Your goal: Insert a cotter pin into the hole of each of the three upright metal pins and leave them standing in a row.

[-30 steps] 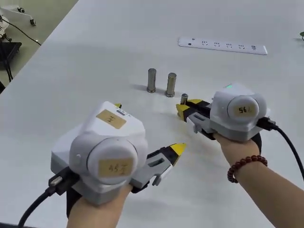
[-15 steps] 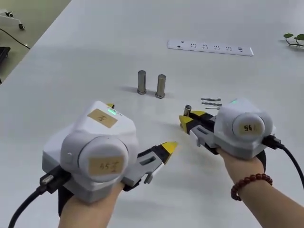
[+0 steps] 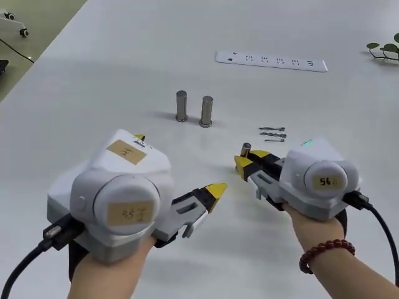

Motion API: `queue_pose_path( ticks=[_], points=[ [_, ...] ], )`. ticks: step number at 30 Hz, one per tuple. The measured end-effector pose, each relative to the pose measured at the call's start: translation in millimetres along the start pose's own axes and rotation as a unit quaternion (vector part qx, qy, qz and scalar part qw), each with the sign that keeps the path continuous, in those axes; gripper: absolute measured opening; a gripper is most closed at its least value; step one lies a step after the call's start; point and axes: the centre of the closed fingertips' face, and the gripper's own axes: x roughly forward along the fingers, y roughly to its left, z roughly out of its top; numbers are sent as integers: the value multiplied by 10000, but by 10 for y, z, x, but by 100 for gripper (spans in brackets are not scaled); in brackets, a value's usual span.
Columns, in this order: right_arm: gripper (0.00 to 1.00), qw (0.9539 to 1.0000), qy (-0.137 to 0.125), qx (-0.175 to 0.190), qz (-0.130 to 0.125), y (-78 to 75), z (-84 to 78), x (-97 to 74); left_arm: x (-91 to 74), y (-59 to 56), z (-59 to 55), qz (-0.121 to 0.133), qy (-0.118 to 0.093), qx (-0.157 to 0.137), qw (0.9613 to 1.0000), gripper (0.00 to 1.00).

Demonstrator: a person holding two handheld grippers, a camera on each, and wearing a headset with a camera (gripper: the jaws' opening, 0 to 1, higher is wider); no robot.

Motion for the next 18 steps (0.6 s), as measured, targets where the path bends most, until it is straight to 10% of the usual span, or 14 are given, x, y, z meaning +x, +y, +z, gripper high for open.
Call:
queue_pose_path(
  ticks=[18],
  points=[
    [4, 9999, 21, -115, 44, 35, -73, -39, 2, -31, -5, -74, 24, 14, 10000, 77]
  ],
)
